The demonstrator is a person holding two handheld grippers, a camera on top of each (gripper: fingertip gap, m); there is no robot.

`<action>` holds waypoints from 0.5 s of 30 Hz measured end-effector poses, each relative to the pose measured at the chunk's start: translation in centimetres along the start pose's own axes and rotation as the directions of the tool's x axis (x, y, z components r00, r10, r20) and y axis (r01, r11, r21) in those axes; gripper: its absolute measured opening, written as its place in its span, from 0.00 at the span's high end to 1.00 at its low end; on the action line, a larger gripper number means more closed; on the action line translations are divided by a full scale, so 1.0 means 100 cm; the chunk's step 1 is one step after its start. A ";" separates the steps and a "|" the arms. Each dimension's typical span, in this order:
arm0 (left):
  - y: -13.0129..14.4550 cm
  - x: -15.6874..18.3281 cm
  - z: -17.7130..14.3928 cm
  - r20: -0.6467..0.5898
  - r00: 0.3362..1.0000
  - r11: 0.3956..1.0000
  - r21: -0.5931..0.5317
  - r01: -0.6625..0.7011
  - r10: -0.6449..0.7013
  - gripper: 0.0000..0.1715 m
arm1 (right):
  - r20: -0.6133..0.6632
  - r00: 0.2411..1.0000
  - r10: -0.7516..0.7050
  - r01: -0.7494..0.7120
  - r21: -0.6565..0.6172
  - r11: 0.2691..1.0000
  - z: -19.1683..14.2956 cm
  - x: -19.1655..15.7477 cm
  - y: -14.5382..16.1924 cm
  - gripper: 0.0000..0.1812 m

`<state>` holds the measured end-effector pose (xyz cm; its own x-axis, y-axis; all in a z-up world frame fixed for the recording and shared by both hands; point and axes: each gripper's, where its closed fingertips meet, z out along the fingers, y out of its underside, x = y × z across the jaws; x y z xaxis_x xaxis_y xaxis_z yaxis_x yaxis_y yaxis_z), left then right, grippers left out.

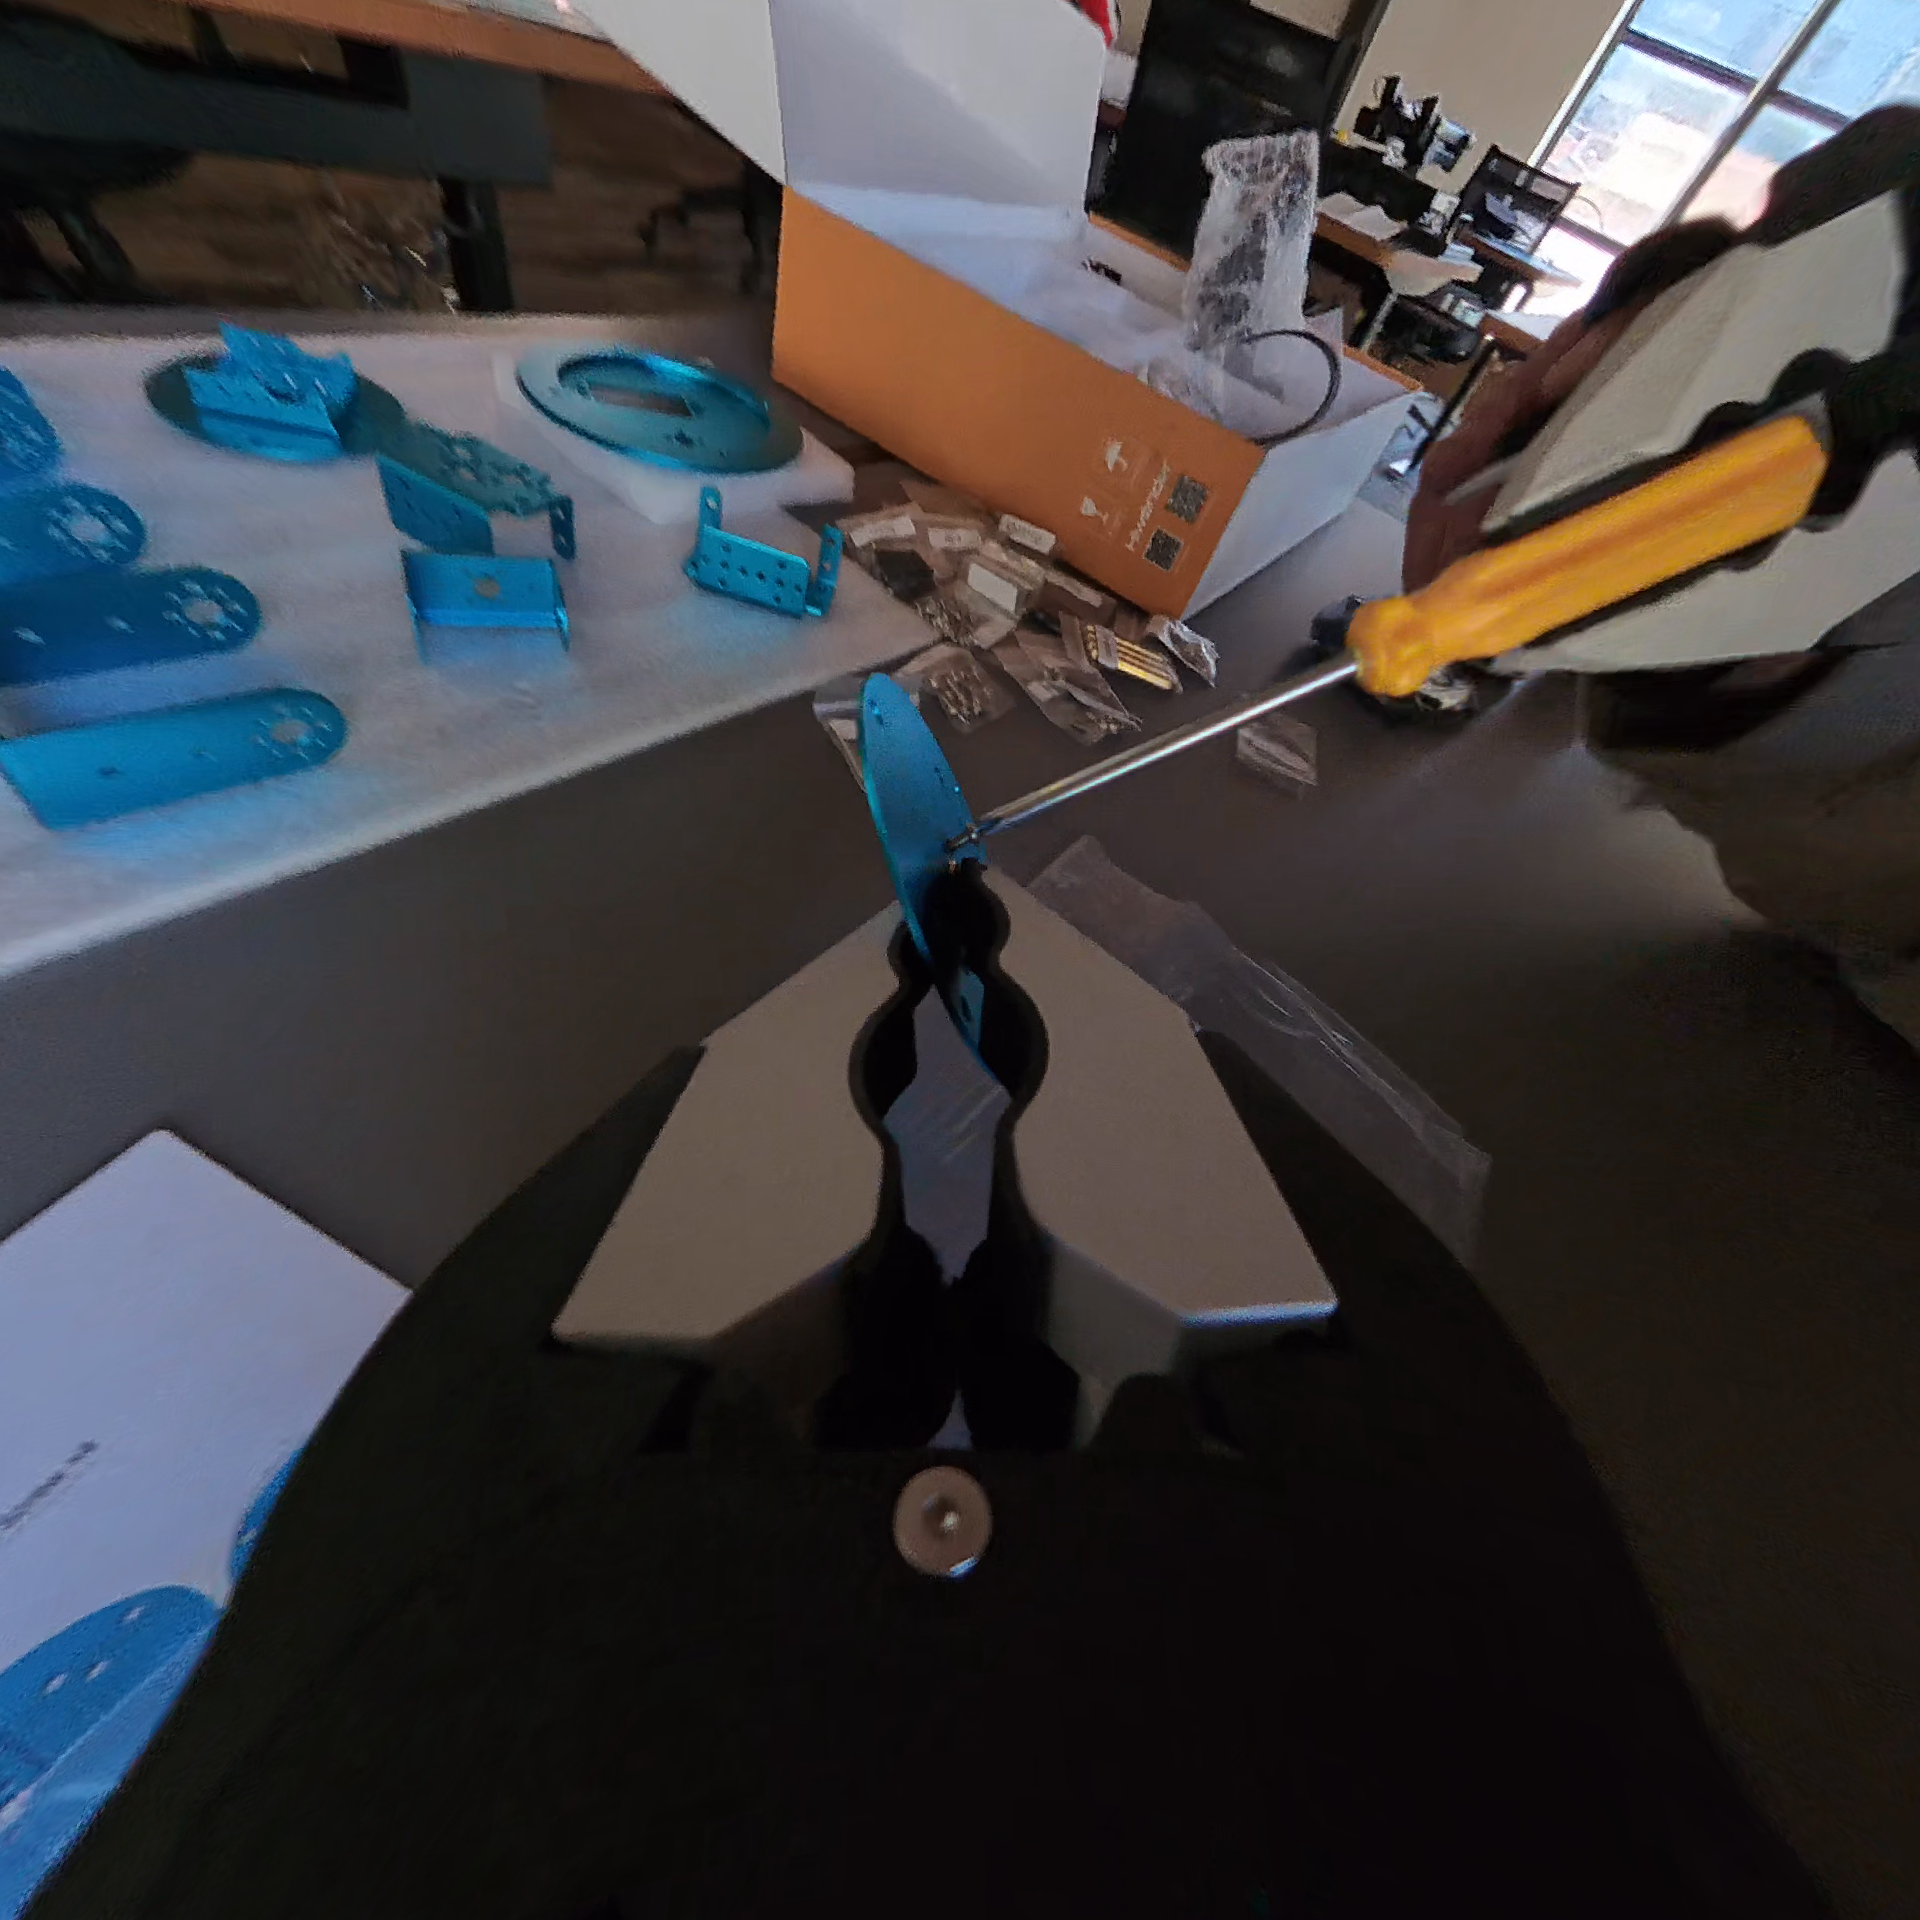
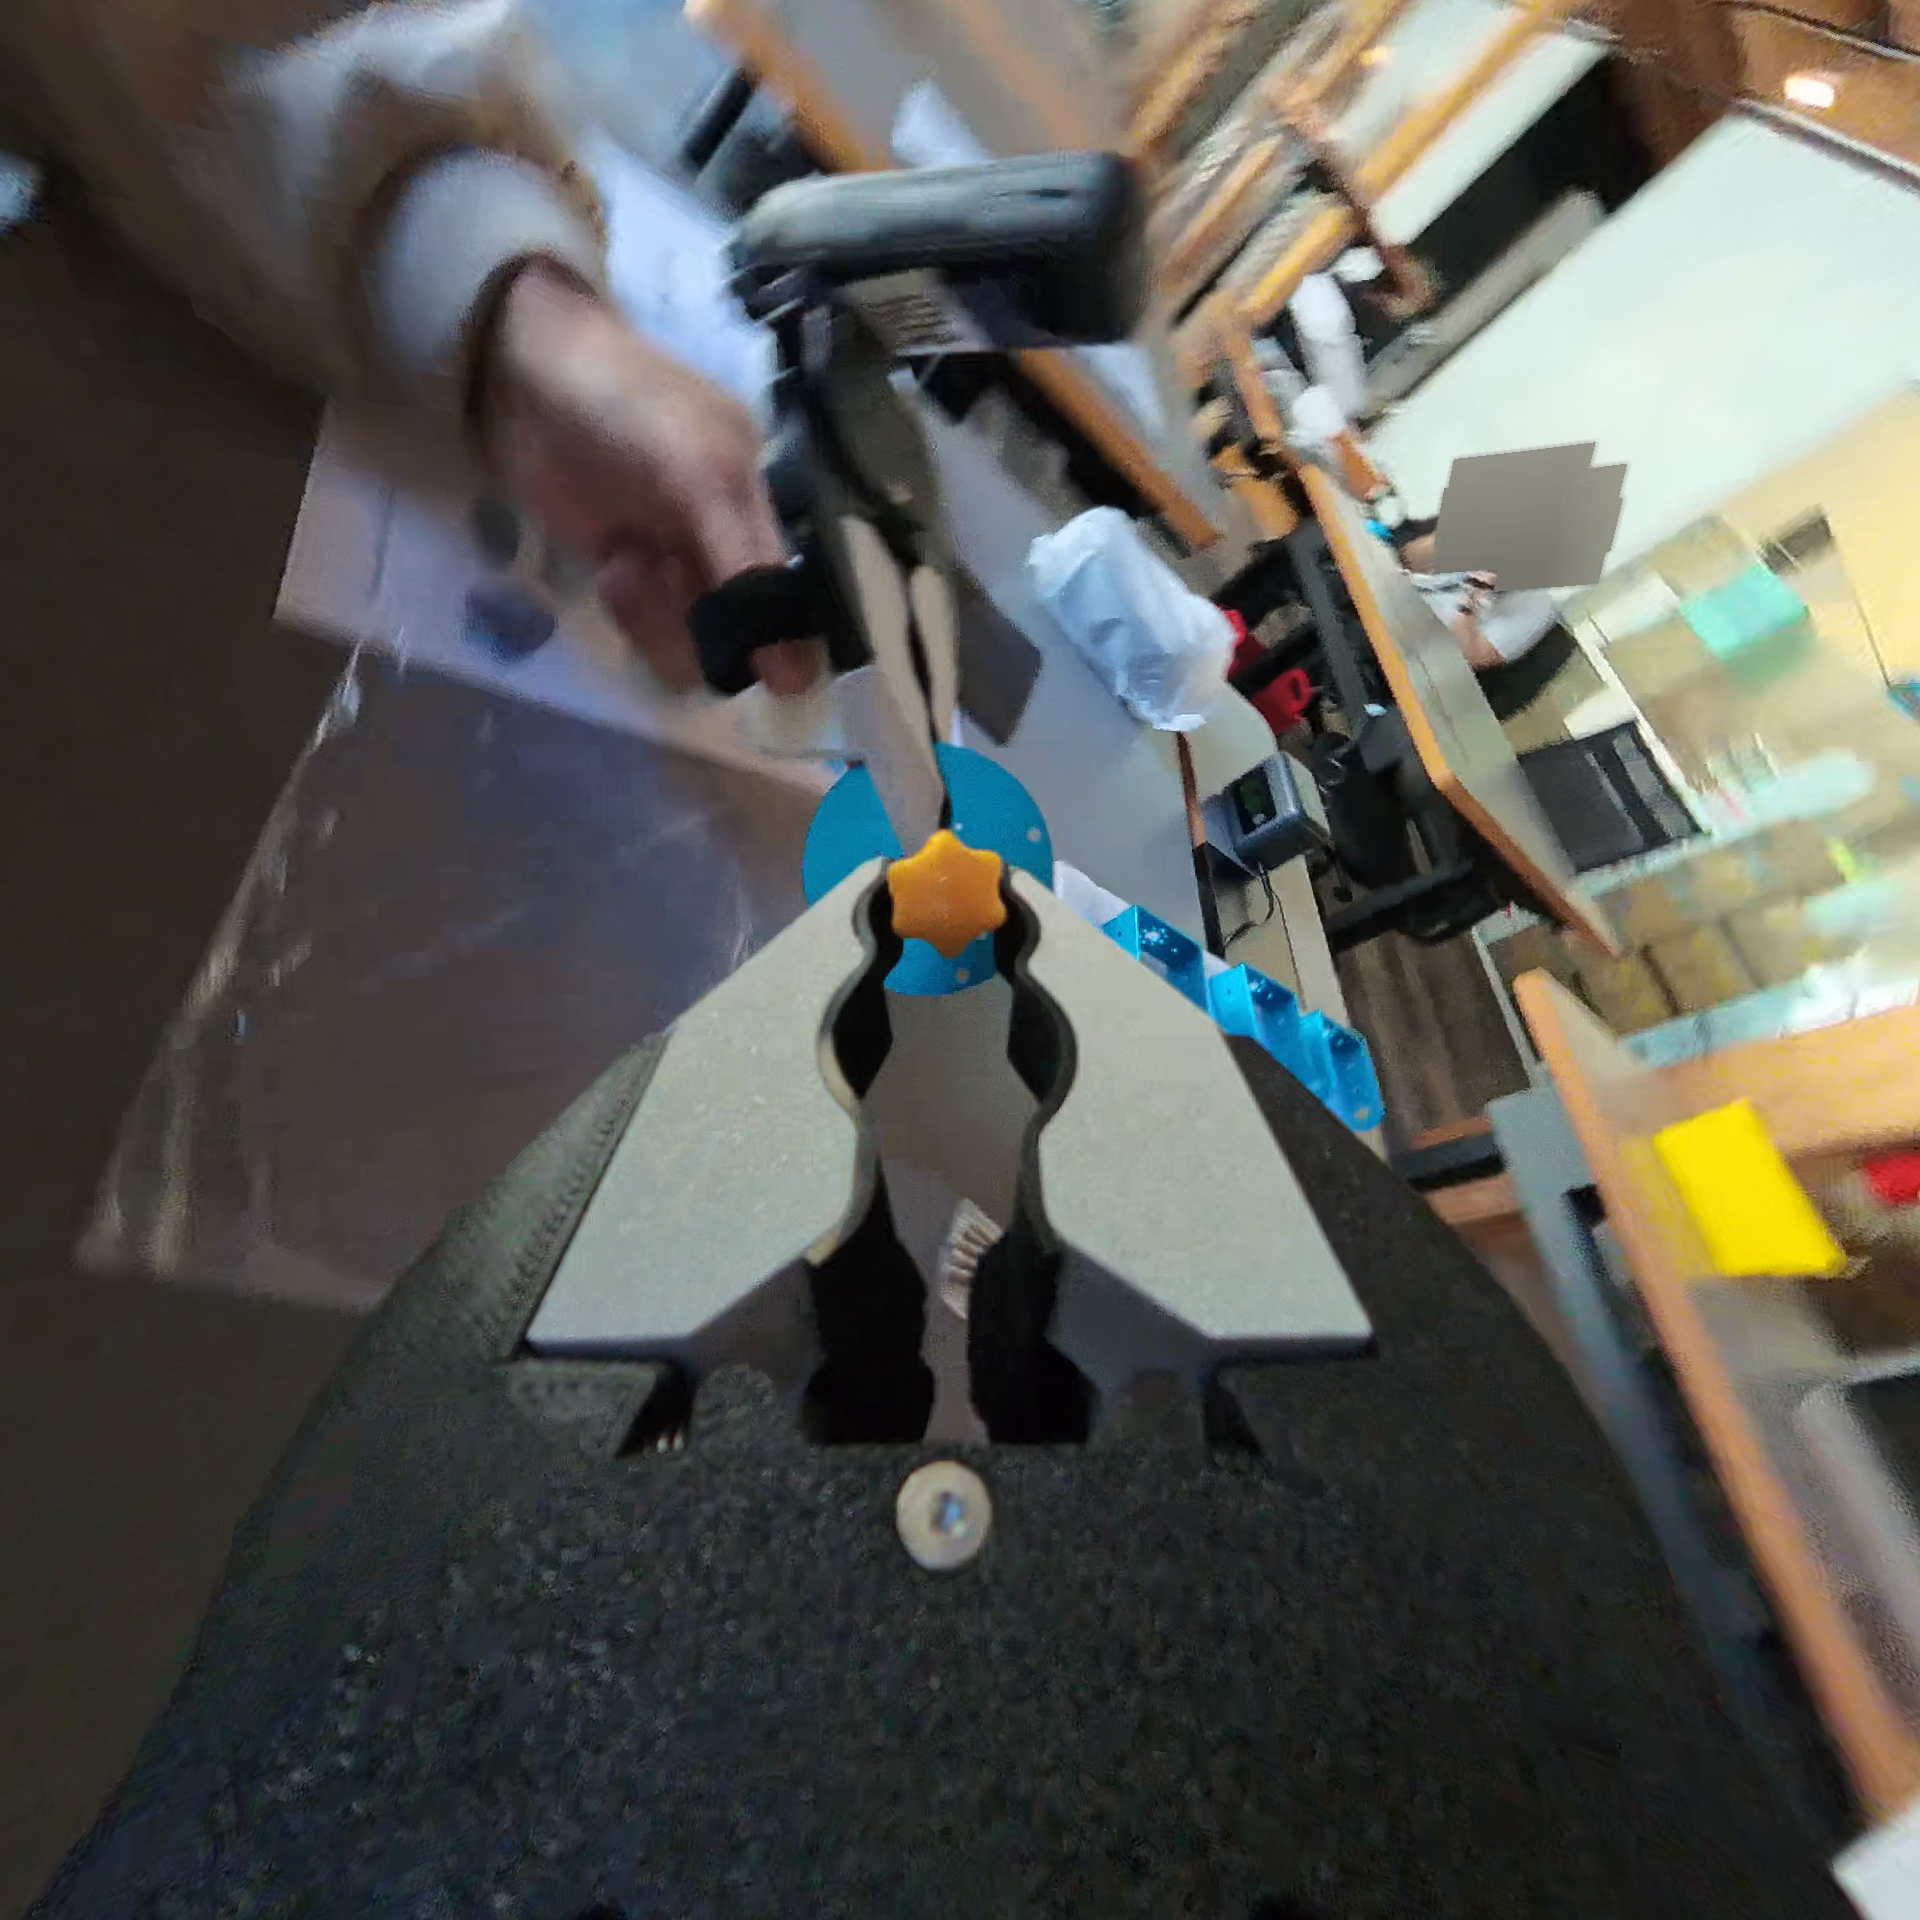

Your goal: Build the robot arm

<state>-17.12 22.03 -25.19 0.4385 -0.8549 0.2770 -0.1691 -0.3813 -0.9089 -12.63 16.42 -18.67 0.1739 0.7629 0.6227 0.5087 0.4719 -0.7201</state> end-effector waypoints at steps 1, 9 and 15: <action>-0.004 -0.001 -0.002 0.021 0.999 0.999 0.021 -0.025 0.024 0.98 | -0.055 0.993 0.107 -0.104 0.048 0.993 -0.001 0.004 0.001 0.91; -0.037 -0.005 -0.022 0.181 0.974 0.969 0.175 -0.172 0.140 0.98 | -0.247 0.675 0.695 -0.577 0.411 0.706 -0.004 0.015 -0.004 0.91; -0.066 0.008 -0.046 0.274 0.932 0.903 0.291 -0.315 0.236 0.98 | -0.277 0.593 0.757 -0.570 0.520 0.636 -0.010 0.020 -0.035 0.91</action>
<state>-19.71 22.25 -17.56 0.6109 -0.7906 -0.0421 -0.0340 0.0269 -0.9991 -13.23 15.86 -14.65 0.7211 0.6868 -0.0912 -0.2138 0.0953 -0.9722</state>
